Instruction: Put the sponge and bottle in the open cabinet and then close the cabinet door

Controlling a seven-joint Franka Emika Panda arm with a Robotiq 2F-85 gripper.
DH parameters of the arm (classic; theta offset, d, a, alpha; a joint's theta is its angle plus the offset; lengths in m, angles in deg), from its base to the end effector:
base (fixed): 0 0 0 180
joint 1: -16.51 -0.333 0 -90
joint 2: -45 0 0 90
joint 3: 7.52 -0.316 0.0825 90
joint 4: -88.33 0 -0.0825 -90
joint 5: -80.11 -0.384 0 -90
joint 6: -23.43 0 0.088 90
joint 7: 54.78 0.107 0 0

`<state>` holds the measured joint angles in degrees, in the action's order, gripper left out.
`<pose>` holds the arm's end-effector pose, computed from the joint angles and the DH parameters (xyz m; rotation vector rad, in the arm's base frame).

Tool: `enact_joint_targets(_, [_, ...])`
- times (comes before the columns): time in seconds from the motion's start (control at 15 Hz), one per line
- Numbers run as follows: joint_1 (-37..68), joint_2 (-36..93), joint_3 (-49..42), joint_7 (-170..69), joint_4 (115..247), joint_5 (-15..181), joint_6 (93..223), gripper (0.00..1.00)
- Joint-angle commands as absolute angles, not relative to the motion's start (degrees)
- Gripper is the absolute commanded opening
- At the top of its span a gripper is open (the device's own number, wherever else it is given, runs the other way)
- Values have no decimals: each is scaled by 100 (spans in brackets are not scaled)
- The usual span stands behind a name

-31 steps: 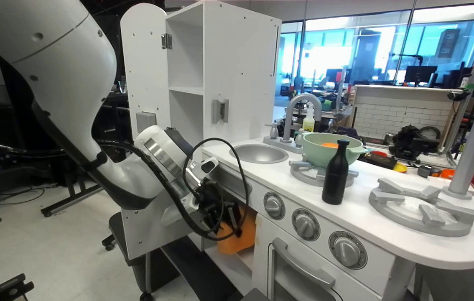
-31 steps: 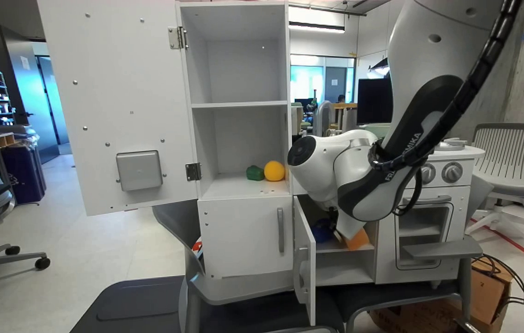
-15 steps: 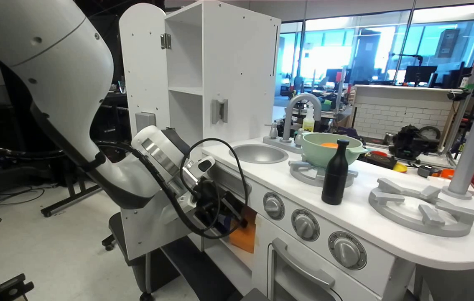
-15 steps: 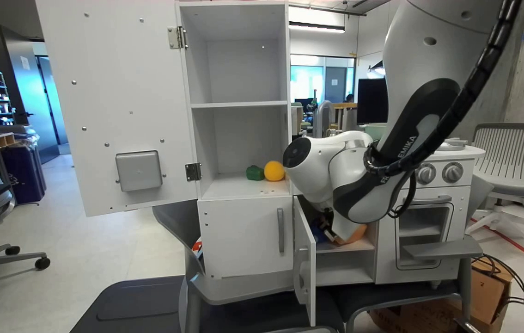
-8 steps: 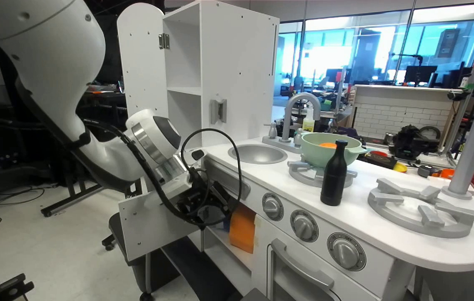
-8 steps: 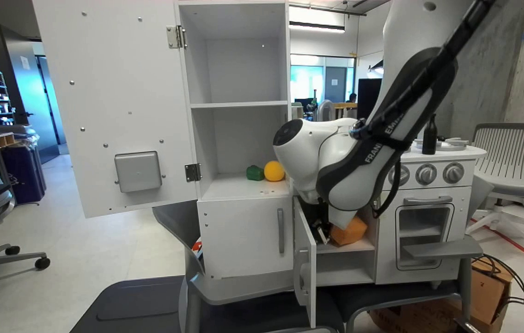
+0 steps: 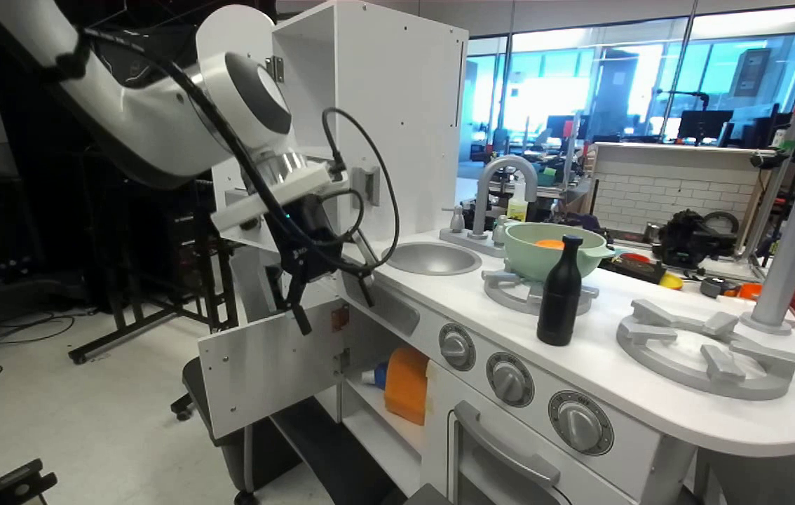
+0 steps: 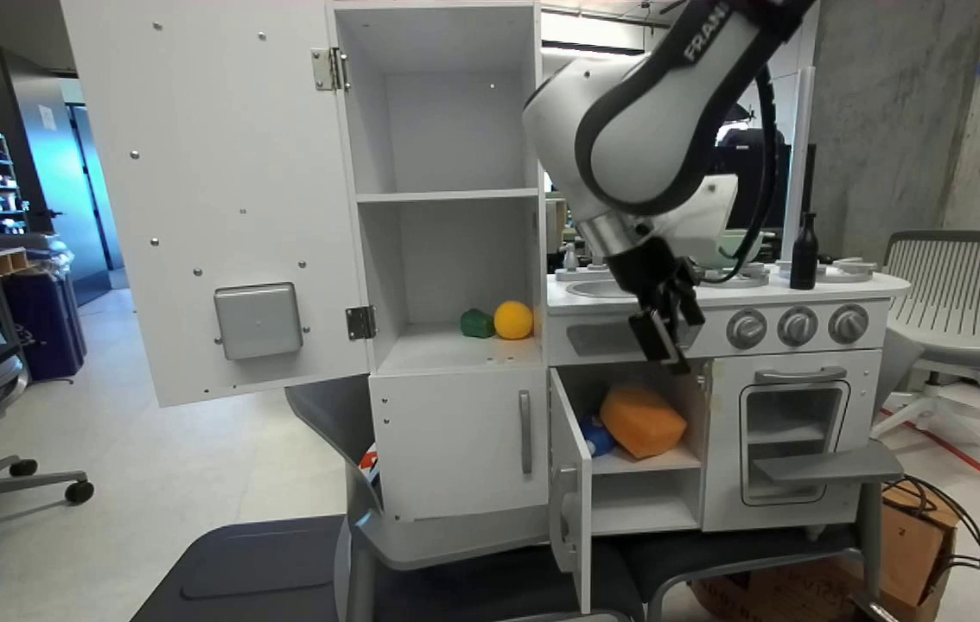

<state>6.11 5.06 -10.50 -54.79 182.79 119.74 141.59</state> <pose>0.6516 0.1169 0.1933 2.4456 0.8215 -0.2693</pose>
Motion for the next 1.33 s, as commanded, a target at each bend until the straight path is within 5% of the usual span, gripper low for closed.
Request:
enact_joint_targets(0.0, [897,1597,-1209,-6996,18786,11369,13091,100])
enact_joint_targets(0.33, [1189,2505,-1004,-7420,18591,11176,12051,100])
enact_joint_targets(0.73, [1883,3280,-700,-6818,19381,10236,13095,100])
enact_joint_targets(1.27, [2063,3738,-197,-4869,21697,10381,16506,100])
